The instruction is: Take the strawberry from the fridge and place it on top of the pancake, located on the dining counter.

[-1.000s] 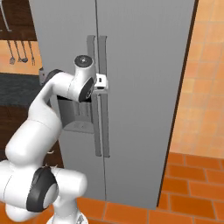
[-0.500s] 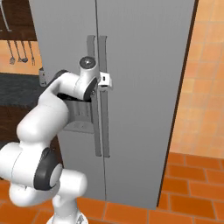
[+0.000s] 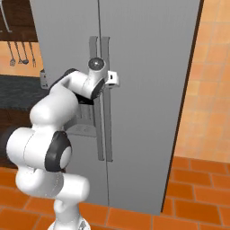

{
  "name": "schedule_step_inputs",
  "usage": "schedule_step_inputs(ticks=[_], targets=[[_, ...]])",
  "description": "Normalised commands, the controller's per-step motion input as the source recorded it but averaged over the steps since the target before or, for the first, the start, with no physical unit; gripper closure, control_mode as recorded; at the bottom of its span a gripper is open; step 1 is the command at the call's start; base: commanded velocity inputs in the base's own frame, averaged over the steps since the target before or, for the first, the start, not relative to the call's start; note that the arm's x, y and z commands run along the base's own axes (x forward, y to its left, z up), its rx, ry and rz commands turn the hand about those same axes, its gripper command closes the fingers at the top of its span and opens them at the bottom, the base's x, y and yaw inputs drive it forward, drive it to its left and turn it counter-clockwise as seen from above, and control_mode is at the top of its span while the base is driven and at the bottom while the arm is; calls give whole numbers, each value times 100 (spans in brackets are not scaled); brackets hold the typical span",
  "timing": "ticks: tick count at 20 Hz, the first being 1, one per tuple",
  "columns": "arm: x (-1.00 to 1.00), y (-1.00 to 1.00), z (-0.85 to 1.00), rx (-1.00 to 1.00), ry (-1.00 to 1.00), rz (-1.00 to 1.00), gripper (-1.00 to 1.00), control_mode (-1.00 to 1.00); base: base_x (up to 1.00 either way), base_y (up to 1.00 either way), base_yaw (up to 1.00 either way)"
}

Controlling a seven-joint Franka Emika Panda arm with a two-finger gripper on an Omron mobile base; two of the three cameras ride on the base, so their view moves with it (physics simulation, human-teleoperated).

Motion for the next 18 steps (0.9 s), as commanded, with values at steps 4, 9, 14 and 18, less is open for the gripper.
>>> schedule_step_inputs(ticks=[4,9,14,18], targets=[[51,-20,0,5,-12,0,-100,-100,0,0,0],[46,-13,0,3,-12,1,-100,-100,0,0,0],[46,3,0,4,-6,0,-100,-100,0,0,0],[36,14,-5,3,-10,0,-100,-100,0,0,0]])
